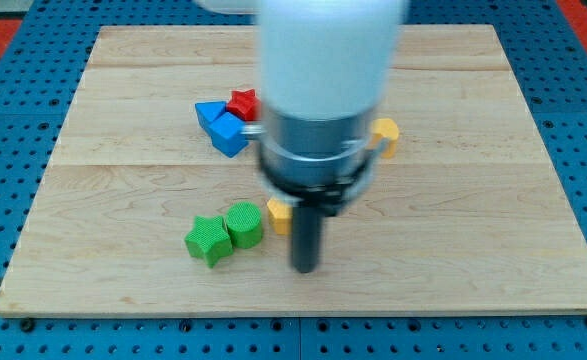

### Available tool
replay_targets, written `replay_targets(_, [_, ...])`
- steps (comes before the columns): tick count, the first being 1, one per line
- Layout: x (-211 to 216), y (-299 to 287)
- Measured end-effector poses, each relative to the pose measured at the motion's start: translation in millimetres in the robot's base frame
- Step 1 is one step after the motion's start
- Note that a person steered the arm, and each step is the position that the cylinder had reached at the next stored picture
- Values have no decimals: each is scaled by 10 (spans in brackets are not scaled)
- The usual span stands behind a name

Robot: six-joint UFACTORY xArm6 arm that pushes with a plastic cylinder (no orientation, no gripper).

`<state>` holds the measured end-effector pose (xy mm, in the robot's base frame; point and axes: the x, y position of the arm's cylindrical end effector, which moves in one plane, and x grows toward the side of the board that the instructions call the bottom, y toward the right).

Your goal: Place the yellow and green blocks in a diagonal line

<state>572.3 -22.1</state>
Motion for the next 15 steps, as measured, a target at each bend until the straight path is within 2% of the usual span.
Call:
replay_targets(1, [-257,-286])
replay_targets(2, [-652,-102])
replay_targets(4, [-500,172])
replay_targets(5, [-591,676])
replay_targets(6, [-310,740])
replay_targets(7, [-252,1027])
replay_targets(8, [-541,1228])
replay_targets(9, [-646,784])
replay_targets(10, [-765,658])
replay_targets(11, [-851,163])
replay_targets(13, [-1521,-369])
replay_targets(14, [-1188,-895])
replay_targets(15, [-960,-283])
